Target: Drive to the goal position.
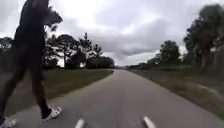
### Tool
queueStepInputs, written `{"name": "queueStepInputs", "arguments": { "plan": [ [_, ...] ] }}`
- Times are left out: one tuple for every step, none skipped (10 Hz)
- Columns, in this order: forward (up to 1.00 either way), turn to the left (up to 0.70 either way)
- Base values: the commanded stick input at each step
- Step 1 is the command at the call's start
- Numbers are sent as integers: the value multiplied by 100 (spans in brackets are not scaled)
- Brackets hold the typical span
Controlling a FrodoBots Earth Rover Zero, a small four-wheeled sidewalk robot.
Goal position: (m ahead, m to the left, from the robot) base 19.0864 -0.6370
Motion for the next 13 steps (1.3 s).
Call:
{"name": "queueStepInputs", "arguments": {
  "plan": [
    [70,-4],
    [70,0],
    [70,0],
    [70,0],
    [70,0],
    [70,0],
    [70,-5],
    [70,-16],
    [70,-31],
    [70,-33],
    [70,-23],
    [70,-10],
    [70,-3]
  ]
}}
